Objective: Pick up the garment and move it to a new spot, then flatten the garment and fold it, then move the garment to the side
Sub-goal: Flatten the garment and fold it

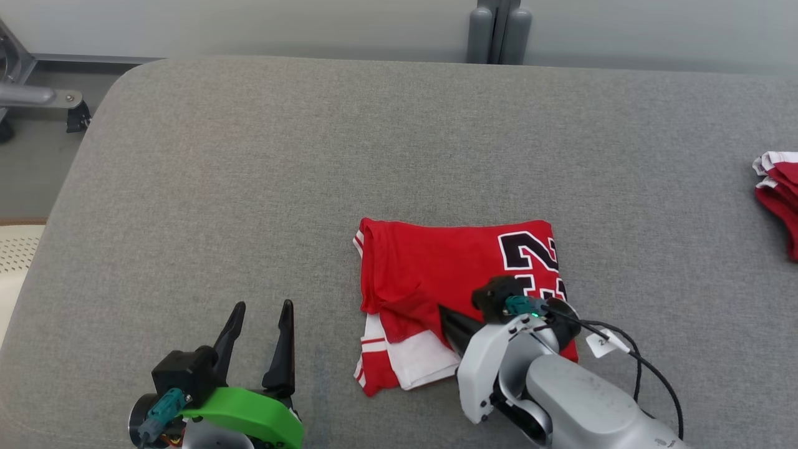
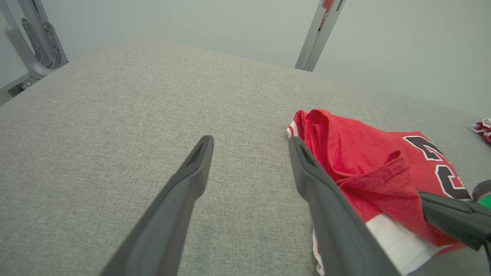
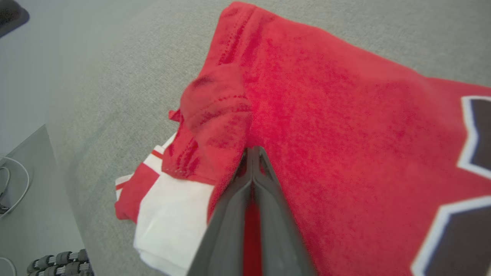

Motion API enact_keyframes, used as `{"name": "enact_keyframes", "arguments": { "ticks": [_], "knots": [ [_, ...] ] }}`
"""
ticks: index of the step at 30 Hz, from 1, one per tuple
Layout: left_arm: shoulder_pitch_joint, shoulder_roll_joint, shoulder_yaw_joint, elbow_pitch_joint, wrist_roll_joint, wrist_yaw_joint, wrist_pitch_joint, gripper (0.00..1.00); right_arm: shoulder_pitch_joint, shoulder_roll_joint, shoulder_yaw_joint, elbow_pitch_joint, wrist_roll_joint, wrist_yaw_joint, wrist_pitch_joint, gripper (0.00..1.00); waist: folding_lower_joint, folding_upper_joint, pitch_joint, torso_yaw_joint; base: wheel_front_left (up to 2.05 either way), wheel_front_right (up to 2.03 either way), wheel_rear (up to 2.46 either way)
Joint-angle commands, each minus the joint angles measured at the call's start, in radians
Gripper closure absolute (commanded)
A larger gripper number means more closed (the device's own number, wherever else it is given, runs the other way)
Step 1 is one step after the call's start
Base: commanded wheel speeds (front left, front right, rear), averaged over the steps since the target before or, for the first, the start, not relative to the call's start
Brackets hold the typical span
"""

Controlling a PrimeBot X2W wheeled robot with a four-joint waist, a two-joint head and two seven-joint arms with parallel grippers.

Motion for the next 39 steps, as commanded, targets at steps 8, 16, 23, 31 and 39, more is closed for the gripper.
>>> {"name": "enact_keyframes", "arguments": {
  "ticks": [8,16,23,31,39],
  "knots": [
    [-0.019,0.003,0.001,0.004,-0.008,0.006,-0.009,0.0,0.018,0.026,0.17,-0.065,0.062,0.0,0.053,1.0,0.0,0.0,0.001,0.005,0.0,0.0,0.0],
    [-0.025,-0.004,0.0,0.008,-0.012,0.003,-0.019,0.0,-0.029,0.031,0.167,-0.072,0.083,0.0,-0.06,1.0,0.0,0.0,-0.002,-0.014,0.0,0.0,0.0],
    [-0.04,-0.015,0.009,0.021,0.006,0.007,-0.051,0.0,-0.021,0.013,-0.085,-0.082,-0.001,0.0,-0.146,0.0,0.0,0.0,-0.037,-0.057,0.0,0.0,0.0],
    [-0.033,-0.049,0.053,0.05,0.039,0.02,-0.081,0.0,0.134,0.016,-0.437,-0.23,-0.191,0.0,-0.149,0.0,0.0,0.0,-0.081,-0.124,0.0,0.0,0.0],
    [0.03,-0.084,0.144,0.044,0.094,0.008,-0.083,0.0,0.294,0.037,-0.633,-0.344,-0.305,0.0,-0.148,0.0,0.0,0.0,-0.112,-0.165,0.0,0.0,0.0]
  ]
}}
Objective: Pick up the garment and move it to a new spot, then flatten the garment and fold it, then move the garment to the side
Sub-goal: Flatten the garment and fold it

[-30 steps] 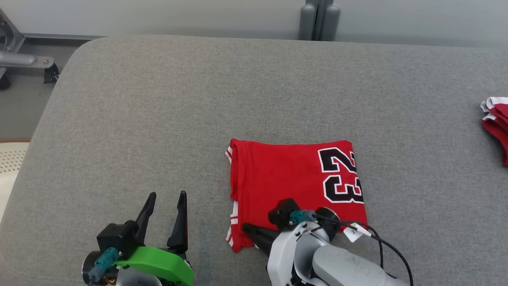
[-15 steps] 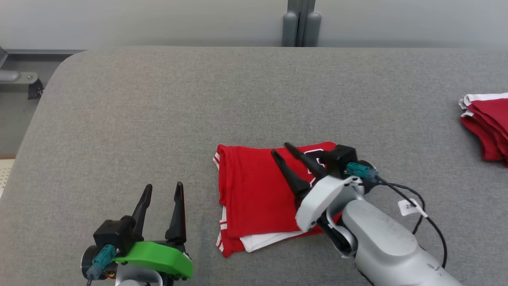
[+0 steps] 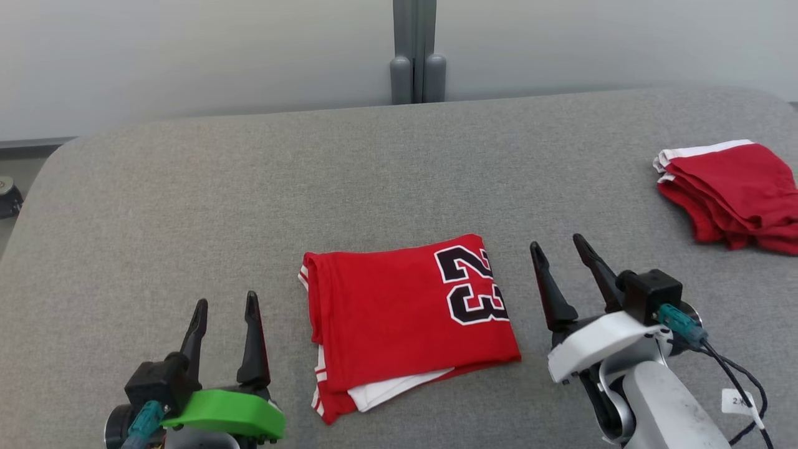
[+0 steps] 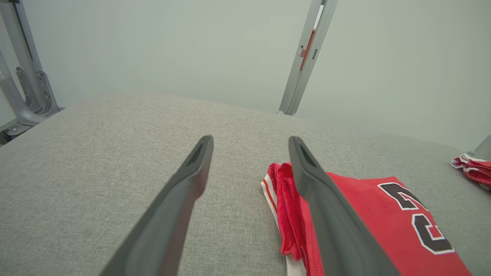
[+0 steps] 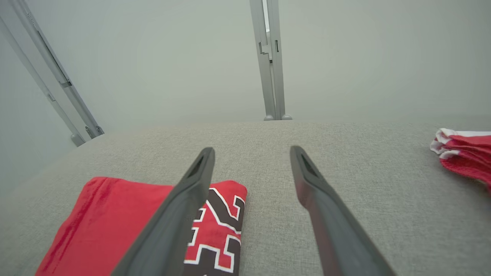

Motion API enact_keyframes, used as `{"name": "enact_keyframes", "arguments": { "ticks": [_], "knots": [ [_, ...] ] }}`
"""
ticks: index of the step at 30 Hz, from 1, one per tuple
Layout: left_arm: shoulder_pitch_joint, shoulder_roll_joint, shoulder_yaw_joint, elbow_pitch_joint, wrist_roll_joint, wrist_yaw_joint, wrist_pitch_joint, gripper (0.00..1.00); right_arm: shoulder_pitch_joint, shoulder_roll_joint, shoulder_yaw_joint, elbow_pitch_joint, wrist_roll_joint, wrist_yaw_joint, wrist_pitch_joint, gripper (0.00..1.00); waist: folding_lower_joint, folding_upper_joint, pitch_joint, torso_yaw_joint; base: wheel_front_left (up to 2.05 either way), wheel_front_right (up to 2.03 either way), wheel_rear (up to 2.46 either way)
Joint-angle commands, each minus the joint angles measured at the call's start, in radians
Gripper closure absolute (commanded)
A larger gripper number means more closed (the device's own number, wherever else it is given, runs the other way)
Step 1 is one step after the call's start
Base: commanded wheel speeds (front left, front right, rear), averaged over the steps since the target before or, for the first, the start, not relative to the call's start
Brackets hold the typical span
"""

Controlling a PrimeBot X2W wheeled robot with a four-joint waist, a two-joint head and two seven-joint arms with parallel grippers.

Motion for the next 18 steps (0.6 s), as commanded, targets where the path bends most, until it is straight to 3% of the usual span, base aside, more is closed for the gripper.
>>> {"name": "enact_keyframes", "arguments": {
  "ticks": [1,8,18],
  "knots": [
    [0.025,0.0,0.017,-0.003,0.021,-0.006,-0.004,0.0,0.029,0.005,-0.021,-0.018,-0.011,0.0,0.0,0.0,0.0,-0.0001,-0.02,-0.017,0.0,0.0,0.0],
    [0.098,-0.024,0.07,-0.015,0.076,-0.031,-0.004,0.0,0.112,0.013,-0.095,-0.083,-0.043,0.0,0.014,0.0,0.0,-0.0001,-0.042,-0.017,0.0,0.0,0.0],
    [0.133,-0.054,0.107,-0.024,0.119,-0.061,-0.004,0.0,0.175,0.014,-0.11,-0.126,-0.012,0.0,0.024,0.0,0.0,-0.0001,-0.051,-0.006,0.0,0.0,0.0]
  ]
}}
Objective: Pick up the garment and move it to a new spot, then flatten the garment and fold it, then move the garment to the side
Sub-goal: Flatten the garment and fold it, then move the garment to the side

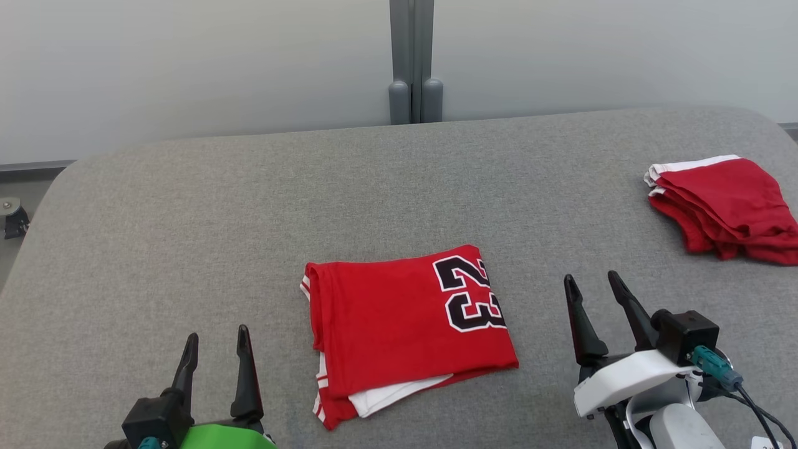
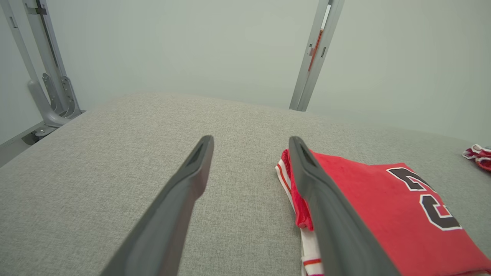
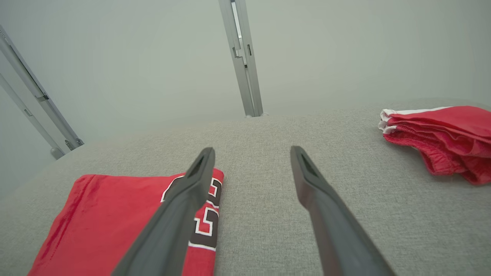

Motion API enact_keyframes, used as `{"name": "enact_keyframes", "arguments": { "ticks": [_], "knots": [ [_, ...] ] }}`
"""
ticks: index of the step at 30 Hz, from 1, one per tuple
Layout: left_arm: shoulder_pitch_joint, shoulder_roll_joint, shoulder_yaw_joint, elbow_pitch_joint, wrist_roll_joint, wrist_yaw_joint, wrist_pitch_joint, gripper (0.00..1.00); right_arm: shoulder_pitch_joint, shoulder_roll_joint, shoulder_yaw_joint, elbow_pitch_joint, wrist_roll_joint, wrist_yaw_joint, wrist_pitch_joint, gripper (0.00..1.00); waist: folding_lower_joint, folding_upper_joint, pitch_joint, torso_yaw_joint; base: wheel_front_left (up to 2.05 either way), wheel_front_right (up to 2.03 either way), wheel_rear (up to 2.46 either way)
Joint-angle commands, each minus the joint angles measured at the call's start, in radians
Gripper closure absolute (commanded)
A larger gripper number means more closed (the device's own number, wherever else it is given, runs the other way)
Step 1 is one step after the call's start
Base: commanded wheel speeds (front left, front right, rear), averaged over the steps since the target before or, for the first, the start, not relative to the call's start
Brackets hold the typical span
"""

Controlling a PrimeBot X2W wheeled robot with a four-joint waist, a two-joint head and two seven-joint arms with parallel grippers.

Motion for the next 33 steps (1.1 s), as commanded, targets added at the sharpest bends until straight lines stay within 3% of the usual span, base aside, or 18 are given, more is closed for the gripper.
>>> {"name": "enact_keyframes", "arguments": {
  "ticks": [1,19,25,33],
  "knots": [
    [0.017,-0.002,0.006,-0.003,0.005,-0.005,-0.003,0.0,0.011,-0.001,0.003,-0.006,0.004,0.0,0.004,0.0,0.0,0.0,0.0,0.0,0.0,0.0,0.0],
    [0.003,-0.029,0.034,0.018,0.038,-0.04,-0.003,0.0,-0.015,0.0,-0.02,-0.024,-0.046,0.0,0.056,0.0,0.0,0.0,0.011,0.021,0.0,0.0,0.0],
    [-0.011,-0.037,0.034,0.017,0.045,-0.049,-0.003,0.0,-0.059,-0.002,-0.002,-0.051,-0.013,0.0,0.179,0.0,0.0,0.0,0.031,0.051,0.0,0.0,0.0],
    [-0.034,-0.051,0.04,0.01,0.048,-0.055,-0.003,0.0,-0.142,-0.08,0.029,-0.074,0.032,0.0,0.438,0.0,0.0,0.0,0.087,0.119,0.0,0.0,0.0]
  ]
}}
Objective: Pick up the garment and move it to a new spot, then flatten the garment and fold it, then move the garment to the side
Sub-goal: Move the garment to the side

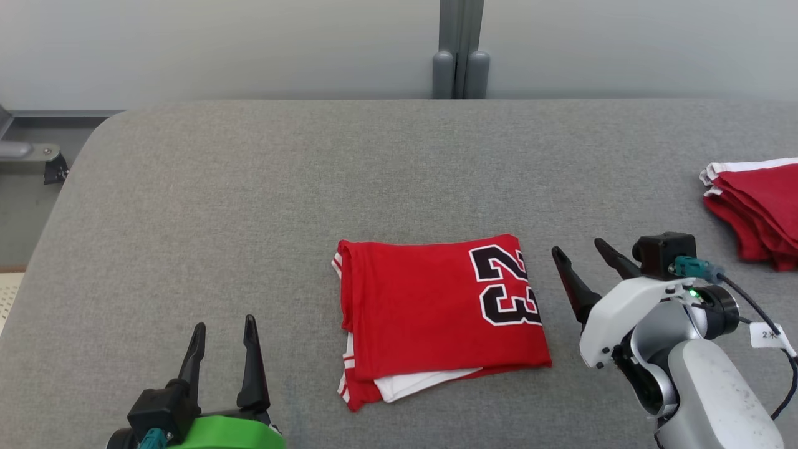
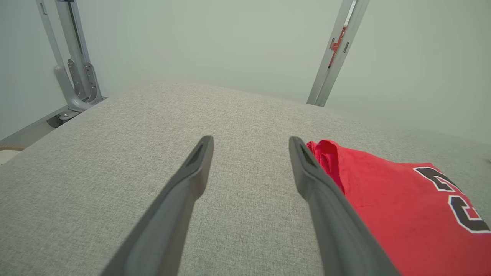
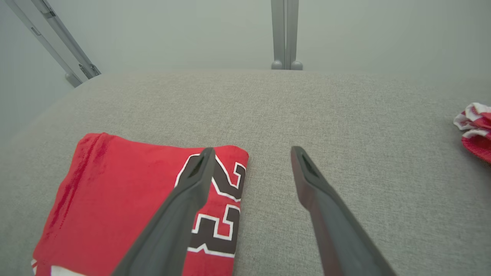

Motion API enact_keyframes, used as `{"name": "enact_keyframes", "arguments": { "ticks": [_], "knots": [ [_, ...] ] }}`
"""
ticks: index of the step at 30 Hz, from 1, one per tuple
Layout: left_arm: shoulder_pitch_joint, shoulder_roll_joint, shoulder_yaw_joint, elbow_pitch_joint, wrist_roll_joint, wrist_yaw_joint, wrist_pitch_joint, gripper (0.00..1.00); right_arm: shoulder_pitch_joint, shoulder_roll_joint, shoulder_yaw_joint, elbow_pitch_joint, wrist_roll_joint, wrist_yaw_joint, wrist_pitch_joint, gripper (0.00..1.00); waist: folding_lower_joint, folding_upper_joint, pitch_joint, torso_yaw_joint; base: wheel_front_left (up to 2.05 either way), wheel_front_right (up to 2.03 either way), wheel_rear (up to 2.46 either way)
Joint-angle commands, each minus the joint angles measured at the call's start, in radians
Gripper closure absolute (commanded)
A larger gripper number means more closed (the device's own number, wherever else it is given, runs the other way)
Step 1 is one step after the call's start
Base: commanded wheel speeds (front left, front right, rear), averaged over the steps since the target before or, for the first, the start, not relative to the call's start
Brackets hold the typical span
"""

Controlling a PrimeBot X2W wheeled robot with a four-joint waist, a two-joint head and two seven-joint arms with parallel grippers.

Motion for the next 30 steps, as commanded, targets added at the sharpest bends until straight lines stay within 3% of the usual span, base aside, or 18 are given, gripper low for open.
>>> {"name": "enact_keyframes", "arguments": {
  "ticks": [1,9,18,19,20,21,23,30],
  "knots": [
    [-0.021,-0.005,0.006,0.0,0.008,-0.006,-0.003,0.0,-0.019,-0.017,0.007,0.009,0.016,0.0,0.035,0.0,0.0,0.0,0.034,0.037,0.0,0.0,0.0],
    [-0.046,-0.014,0.01,0.0,0.007,-0.011,-0.003,0.0,-0.08,-0.076,0.039,0.114,0.118,0.0,0.195,0.0,0.0,0.0,0.086,0.105,0.0,0.0,0.0],
    [-0.061,-0.019,0.013,0.002,0.003,-0.018,-0.003,0.0,-0.118,-0.092,0.084,0.234,0.212,0.0,0.26,0.0,0.0,0.0,0.123,0.14,0.0,0.0,0.0],
    [-0.062,-0.019,0.014,0.002,0.003,-0.019,-0.003,0.0,-0.119,-0.092,0.091,0.24,0.217,0.0,0.262,0.14,0.0,0.0,0.125,0.141,0.0,0.0,0.0],
    [-0.064,-0.019,0.015,0.002,0.004,-0.021,-0.003,0.0,-0.123,-0.092,0.099,0.246,0.221,0.0,0.262,0.55,0.0,0.0,0.127,0.141,0.0,0.0,0.0],
    [-0.066,-0.019,0.016,0.001,0.005,-0.021,-0.003,0.0,-0.126,-0.093,0.106,0.25,0.225,0.0,0.259,0.65,0.0,0.0,0.129,0.139,0.0,0.0,0.0],
    [-0.069,-0.02,0.015,-0.002,0.009,-0.02,-0.003,0.0,-0.136,-0.095,0.121,0.254,0.229,0.0,0.251,1.0,0.0,0.0,0.133,0.133,0.0,0.0,0.0],
    [-0.073,-0.02,-0.002,-0.027,0.019,-0.021,-0.003,0.0,-0.187,-0.133,0.136,0.229,0.232,-0.001,0.191,1.0,0.0,0.0,0.151,0.057,0.0,0.0,0.0]
  ]
}}
